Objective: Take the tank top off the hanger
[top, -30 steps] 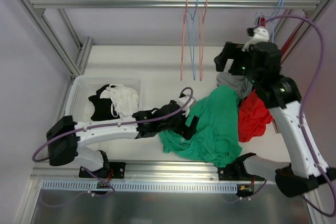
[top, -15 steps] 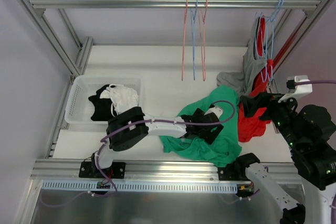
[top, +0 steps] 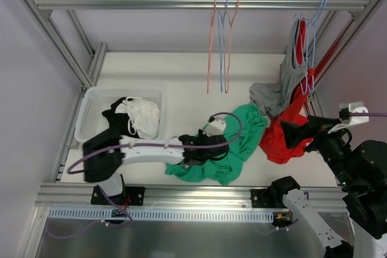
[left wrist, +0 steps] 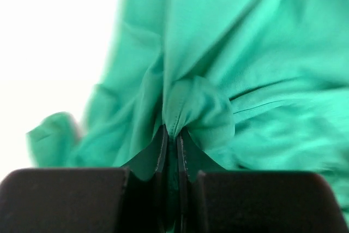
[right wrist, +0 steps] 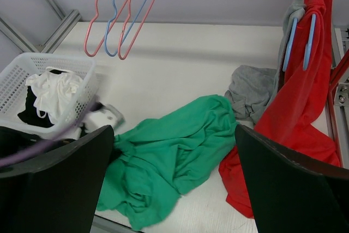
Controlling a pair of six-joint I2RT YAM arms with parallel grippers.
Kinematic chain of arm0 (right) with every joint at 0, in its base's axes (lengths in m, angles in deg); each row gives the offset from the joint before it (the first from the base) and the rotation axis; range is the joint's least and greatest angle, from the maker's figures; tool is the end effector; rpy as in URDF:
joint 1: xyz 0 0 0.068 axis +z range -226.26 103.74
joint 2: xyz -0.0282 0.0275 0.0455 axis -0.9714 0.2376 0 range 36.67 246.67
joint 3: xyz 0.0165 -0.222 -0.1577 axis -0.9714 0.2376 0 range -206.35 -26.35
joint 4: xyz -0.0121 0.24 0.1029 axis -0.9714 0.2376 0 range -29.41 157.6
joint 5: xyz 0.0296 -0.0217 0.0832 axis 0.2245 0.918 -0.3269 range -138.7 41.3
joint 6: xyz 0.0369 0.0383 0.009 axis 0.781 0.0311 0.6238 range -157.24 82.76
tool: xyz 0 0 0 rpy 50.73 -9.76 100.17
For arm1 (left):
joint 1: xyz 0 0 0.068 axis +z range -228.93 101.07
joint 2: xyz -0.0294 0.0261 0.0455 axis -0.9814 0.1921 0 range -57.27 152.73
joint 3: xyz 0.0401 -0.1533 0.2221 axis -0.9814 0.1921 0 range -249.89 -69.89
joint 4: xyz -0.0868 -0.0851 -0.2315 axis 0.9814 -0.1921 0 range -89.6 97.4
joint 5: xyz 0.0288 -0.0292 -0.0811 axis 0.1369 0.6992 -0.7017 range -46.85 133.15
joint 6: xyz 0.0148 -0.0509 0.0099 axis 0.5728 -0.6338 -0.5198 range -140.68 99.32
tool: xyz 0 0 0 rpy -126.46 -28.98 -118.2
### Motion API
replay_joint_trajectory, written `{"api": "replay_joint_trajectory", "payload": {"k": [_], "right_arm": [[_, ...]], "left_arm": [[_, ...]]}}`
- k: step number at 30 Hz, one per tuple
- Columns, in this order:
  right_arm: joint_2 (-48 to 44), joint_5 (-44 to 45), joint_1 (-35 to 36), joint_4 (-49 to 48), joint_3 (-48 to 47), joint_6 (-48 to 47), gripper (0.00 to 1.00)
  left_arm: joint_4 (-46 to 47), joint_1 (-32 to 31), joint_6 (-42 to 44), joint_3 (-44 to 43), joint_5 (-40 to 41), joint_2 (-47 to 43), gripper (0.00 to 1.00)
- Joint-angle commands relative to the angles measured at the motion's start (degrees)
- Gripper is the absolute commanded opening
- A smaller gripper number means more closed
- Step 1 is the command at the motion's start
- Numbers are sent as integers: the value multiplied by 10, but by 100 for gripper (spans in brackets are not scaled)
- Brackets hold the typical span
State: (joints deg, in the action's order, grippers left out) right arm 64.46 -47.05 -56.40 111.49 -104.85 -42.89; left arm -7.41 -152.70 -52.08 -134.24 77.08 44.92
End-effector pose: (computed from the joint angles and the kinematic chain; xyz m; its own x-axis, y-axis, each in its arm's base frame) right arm 0.0048 0.0007 0.4637 0.0278 -0.0944 -0.9951 -0.3113 0.9452 -0.0984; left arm 0.1222 -0.3485 0.1863 -0.5554 0.3612 -0.7490 0.4834 0.8732 0.0627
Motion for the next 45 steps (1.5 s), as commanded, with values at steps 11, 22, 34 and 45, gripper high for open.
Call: {"api": "replay_joint_trajectory", "payload": {"k": [11,22,34,45], "right_arm": [[2,-10,-3,-46,26,4,99],[21,-31,-3,-69,26,11,99],[38,-65,-3,-91,37,29,99],[38,-82,-3,-91,39,24,100]], "left_arm": [[-86,3,128,-30,260,-442,0],[-77,43,357,-319,296,-458,0],[-74,290,506,-567,221,-319,0],[-101,489,310,-320,71,-363,0]]}}
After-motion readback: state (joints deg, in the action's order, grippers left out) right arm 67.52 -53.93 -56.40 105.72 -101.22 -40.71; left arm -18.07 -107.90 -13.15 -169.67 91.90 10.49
